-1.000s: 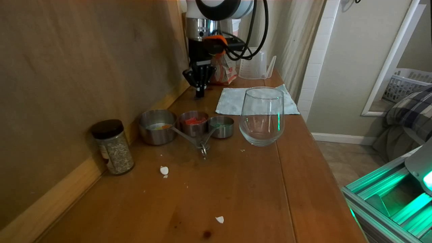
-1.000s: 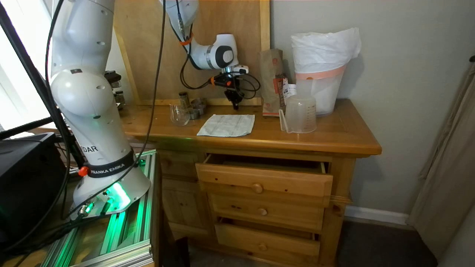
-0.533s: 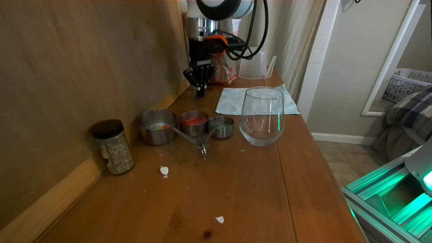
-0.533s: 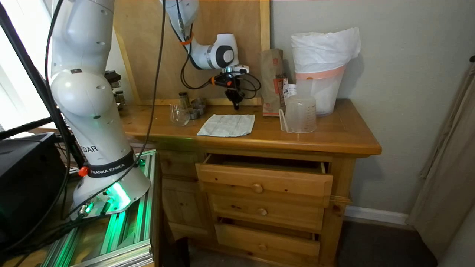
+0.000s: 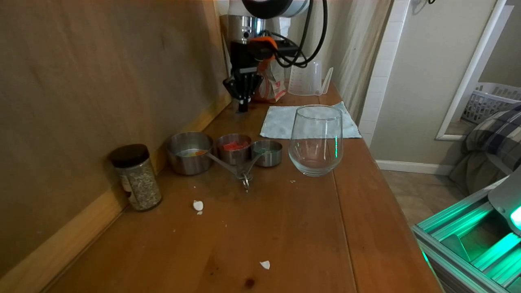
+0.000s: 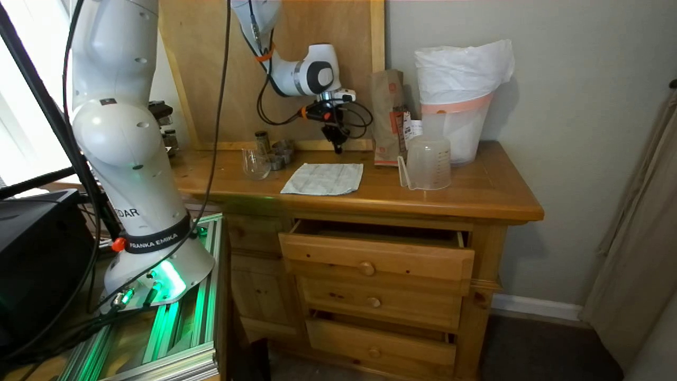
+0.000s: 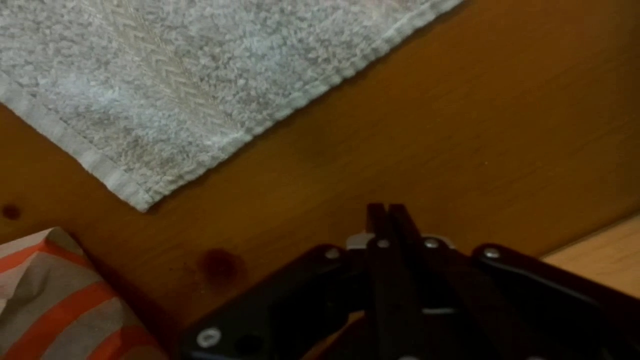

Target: Put the orange and blue object on top of the napkin then fold the napkin into a triangle twice.

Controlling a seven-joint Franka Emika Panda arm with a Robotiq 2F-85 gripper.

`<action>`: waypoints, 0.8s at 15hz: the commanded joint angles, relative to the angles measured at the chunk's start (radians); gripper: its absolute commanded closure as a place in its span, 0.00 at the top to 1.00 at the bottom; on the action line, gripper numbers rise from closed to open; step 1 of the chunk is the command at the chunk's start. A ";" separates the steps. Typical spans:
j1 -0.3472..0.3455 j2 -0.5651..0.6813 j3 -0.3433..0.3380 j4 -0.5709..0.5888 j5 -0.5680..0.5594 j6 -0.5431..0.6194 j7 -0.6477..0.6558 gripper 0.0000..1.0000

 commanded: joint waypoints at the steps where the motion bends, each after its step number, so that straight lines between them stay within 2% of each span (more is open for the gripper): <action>1: -0.007 -0.065 -0.001 -0.067 -0.001 0.023 0.020 0.04; 12: -0.073 -0.214 -0.005 -0.243 0.014 0.009 0.054 0.04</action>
